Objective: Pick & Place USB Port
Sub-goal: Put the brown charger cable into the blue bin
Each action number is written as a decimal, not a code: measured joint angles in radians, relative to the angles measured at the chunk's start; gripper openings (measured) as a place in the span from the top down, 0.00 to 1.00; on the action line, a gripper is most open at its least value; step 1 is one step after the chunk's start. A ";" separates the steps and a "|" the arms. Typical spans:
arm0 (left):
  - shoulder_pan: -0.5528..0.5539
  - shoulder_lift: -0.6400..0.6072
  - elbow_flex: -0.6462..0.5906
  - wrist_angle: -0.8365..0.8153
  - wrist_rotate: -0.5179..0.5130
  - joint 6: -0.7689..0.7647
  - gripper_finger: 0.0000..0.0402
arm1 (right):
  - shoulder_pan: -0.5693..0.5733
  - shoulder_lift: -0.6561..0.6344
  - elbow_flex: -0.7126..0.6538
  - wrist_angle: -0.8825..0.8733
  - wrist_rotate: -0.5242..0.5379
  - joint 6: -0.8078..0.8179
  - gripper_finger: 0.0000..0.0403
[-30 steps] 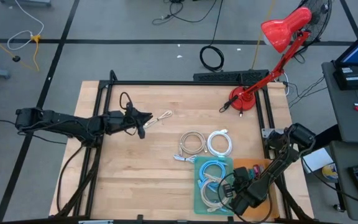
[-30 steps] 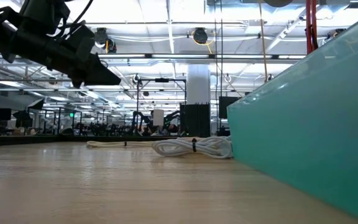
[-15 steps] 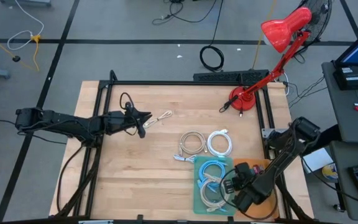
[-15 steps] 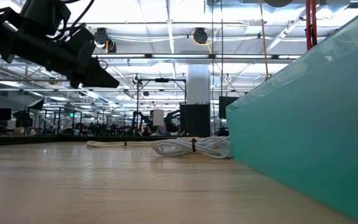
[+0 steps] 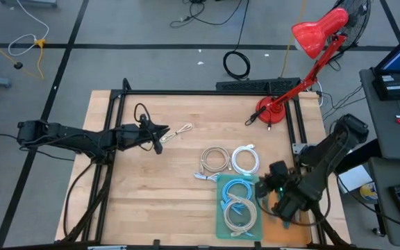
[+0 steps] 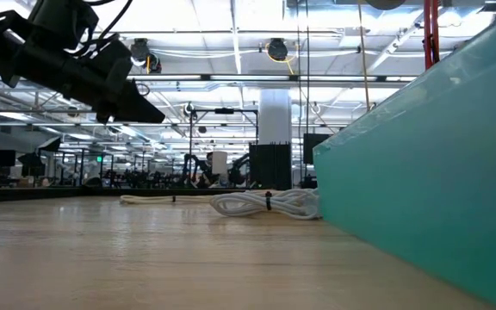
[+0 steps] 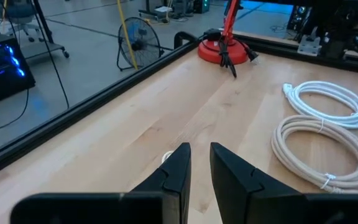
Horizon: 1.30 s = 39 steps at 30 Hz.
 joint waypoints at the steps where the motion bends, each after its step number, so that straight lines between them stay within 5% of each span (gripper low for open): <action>1: 0.000 0.000 0.000 0.006 0.000 0.000 0.84 | -0.014 -0.012 0.000 -0.022 0.026 -0.020 0.70; 13: 0.055 0.000 0.000 0.040 0.000 -0.002 0.84 | -0.367 -0.038 -0.059 -0.115 0.129 -0.425 0.70; 23: 0.096 0.000 0.000 0.047 0.001 0.002 0.84 | -0.717 -0.038 -0.117 0.216 0.115 -1.015 0.70; 31: 0.109 0.000 0.000 0.027 0.003 0.011 0.84 | -0.943 -0.038 -0.158 0.606 -0.128 -1.513 0.70; 39: 0.109 0.000 0.000 -0.020 0.003 0.004 0.84 | -1.106 -0.007 -0.214 0.830 -0.458 -1.649 0.70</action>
